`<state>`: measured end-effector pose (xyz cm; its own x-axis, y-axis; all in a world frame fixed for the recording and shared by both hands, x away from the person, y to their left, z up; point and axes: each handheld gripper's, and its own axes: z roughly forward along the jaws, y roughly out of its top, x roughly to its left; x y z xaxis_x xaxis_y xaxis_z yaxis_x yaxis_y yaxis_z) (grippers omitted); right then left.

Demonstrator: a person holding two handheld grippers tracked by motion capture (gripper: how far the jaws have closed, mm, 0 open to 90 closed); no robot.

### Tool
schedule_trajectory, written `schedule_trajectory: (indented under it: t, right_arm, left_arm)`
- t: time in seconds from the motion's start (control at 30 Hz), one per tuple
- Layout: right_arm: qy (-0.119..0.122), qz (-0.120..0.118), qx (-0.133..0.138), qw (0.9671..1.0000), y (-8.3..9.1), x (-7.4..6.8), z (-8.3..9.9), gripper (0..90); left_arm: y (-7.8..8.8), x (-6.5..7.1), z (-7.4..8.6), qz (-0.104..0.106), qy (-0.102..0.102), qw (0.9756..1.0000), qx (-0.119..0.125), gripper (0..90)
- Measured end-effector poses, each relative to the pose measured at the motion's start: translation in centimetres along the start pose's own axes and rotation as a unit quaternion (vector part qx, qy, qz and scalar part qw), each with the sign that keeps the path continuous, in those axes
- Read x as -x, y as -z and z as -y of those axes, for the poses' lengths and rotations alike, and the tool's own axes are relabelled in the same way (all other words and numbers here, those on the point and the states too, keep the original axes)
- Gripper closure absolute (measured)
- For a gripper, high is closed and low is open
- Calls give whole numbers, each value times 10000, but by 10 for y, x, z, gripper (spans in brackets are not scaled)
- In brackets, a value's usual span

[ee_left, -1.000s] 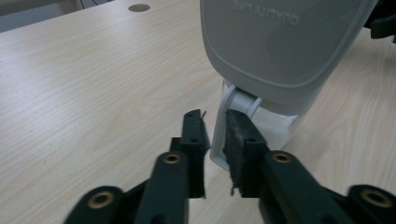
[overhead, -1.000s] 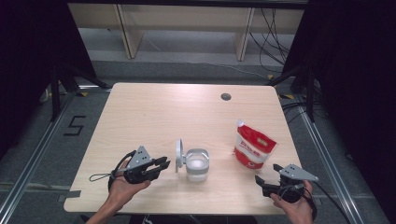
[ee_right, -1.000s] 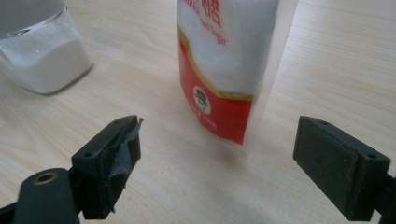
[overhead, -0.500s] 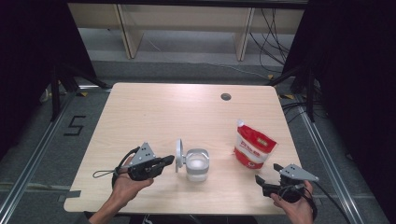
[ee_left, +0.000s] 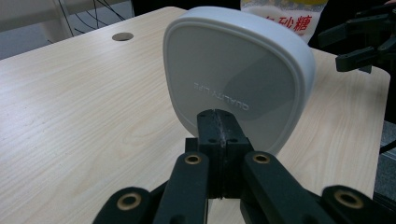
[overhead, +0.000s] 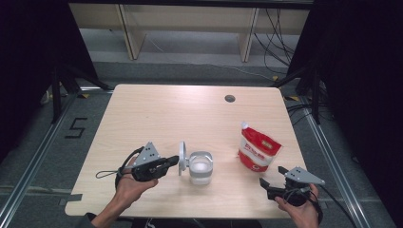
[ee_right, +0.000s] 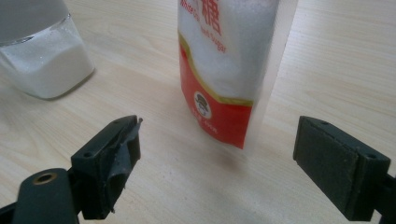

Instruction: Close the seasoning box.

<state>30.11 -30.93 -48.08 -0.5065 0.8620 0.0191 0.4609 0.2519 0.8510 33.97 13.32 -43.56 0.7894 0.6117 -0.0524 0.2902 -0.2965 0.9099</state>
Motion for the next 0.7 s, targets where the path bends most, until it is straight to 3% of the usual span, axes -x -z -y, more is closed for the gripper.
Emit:
schedule_trajectory:
  t: [0.03,0.07,0.13,0.23,0.3,0.7]
  right_arm:
    - [15,6,-20,10000,1,0,0,155]
    - [-176,-31,-77,9998,1,-2,0,155]
    - [-262,-36,-42,9996,1,-4,0,155]
    - [-255,-40,-94,9996,2,-4,0,155]
    - [-36,-37,-57,10000,1,0,0,155]
    - [-46,-35,-9,10000,0,0,0,155]
  left_arm:
    - [0,0,0,10,-31,10000,2,893]
    - [0,0,0,12,-24,10000,-4,893]
    - [-1,1,-1,24,1,10000,-8,893]
    - [-3,1,-2,83,-51,10000,20,892]
    - [-3,2,-3,50,3,10000,20,893]
    - [-6,6,-9,54,-127,9999,-1,892]
